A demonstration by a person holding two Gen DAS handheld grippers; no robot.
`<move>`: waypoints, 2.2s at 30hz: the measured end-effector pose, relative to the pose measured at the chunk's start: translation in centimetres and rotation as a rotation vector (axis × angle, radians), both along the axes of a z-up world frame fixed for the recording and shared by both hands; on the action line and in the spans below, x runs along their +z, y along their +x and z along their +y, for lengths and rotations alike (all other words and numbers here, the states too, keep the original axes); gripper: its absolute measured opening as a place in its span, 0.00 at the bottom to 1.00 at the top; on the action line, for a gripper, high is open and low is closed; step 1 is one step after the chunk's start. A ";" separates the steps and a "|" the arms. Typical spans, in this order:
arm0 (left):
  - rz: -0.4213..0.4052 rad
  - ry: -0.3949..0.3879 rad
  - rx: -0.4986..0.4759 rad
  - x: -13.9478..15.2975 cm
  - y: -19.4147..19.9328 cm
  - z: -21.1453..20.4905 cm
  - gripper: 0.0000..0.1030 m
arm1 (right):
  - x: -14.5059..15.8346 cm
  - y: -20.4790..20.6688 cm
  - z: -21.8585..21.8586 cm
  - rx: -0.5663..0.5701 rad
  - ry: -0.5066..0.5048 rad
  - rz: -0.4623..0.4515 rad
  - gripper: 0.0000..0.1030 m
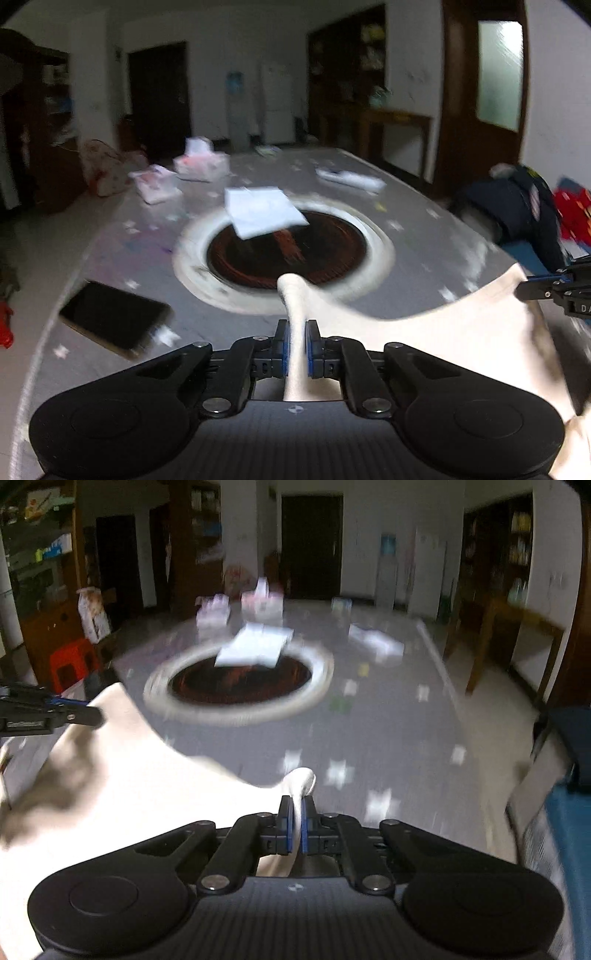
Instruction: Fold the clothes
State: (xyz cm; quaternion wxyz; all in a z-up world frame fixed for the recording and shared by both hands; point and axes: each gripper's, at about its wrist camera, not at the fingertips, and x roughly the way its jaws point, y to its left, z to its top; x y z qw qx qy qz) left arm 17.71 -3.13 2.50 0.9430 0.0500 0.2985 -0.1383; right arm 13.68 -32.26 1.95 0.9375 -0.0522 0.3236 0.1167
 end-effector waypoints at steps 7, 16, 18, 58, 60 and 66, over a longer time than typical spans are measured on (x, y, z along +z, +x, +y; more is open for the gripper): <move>0.085 0.048 0.127 -3.5 2.4 1.8 0.16 | -0.2 2.9 2.0 0.018 -0.010 0.024 0.13; 0.072 0.032 0.028 -2.9 -3.7 1.3 0.44 | -0.3 -5.7 5.7 0.243 0.001 0.075 0.57; 0.081 0.030 -0.031 -3.1 -6.0 0.4 0.44 | -0.6 -7.5 6.8 0.283 -0.006 0.081 0.64; 0.053 0.037 -0.119 -5.7 -18.1 -0.9 0.58 | -4.6 -18.5 -13.8 -0.590 0.272 0.019 0.57; 0.053 0.038 -0.118 -5.7 -18.2 -0.9 0.58 | -4.7 -18.1 -14.9 -0.617 0.286 0.004 0.41; 0.053 0.040 -0.116 -5.8 -18.2 -1.1 0.59 | -3.1 -16.4 -15.0 -0.537 0.322 -0.040 0.04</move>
